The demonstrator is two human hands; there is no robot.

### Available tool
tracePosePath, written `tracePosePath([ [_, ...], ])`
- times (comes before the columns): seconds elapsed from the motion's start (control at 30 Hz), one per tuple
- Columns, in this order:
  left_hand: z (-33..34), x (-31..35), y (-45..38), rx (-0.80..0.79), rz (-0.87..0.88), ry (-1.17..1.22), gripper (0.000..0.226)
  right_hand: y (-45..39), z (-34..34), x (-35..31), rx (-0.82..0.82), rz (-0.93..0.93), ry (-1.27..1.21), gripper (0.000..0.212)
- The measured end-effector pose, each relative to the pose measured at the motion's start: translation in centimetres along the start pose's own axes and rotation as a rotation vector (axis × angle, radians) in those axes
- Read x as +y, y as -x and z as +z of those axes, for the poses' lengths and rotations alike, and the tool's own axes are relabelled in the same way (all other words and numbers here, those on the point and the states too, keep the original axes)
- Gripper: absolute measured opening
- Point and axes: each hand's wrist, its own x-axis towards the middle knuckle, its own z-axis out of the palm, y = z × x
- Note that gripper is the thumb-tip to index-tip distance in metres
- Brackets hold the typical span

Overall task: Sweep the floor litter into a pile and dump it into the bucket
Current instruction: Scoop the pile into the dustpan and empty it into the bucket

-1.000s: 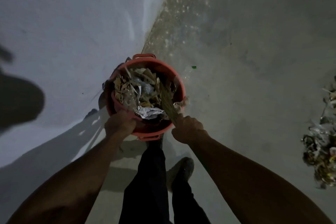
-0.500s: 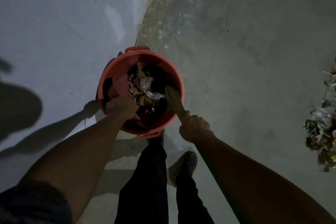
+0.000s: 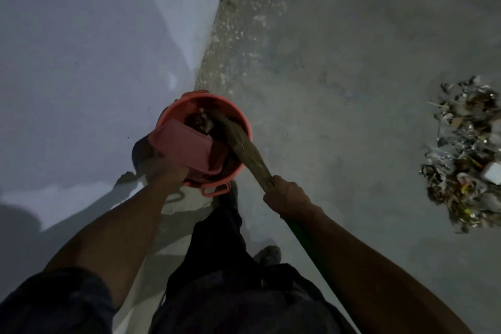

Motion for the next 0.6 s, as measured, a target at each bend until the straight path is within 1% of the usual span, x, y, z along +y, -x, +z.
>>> tracePosePath([
  [0.07,1.7,-3.3,-1.1,0.061,0.114,-0.079,0.048,2.9,0.1,2.1,0.001,0.003,-0.113,0.032],
  [0.13,4.3,-7.1,-3.7,0.120,0.093,0.023,0.058,5.8,0.3,4.6,0.024,-0.025,-0.192,0.038],
  [0.17,5.5,-7.5,-2.3,0.149,0.104,0.033,0.057,7.8,0.5,6.3,0.047,-0.051,-0.221,0.039],
  [0.23,6.6,-5.9,3.1,0.194,0.135,0.073,0.044,10.4,0.8,9.1,0.089,-0.094,-0.292,0.039],
  [0.27,7.3,-4.3,7.5,0.214,0.168,0.077,0.035,11.9,1.1,10.8,0.124,-0.115,-0.326,0.038],
  [0.33,9.4,-2.6,13.0,0.248,0.245,0.131,0.024,14.8,1.7,14.1,0.197,-0.143,-0.386,0.035],
  [0.4,11.7,-1.2,17.4,0.238,0.327,0.172,0.015,17.6,2.3,17.4,0.263,-0.148,-0.471,0.033],
  [0.43,13.0,-0.6,18.9,0.252,0.378,0.163,0.016,18.9,2.6,19.0,0.297,-0.148,-0.512,0.033],
  [0.5,15.4,0.6,20.7,0.267,0.467,0.143,0.030,21.1,3.1,22.1,0.378,-0.142,-0.585,0.033],
  [0.53,16.4,1.3,21.1,0.270,0.496,0.136,0.032,22.1,3.2,23.5,0.425,-0.137,-0.620,0.033],
  [0.6,18.5,3.1,22.6,0.260,0.555,0.080,0.025,23.7,3.4,26.1,0.515,-0.117,-0.707,0.029],
])
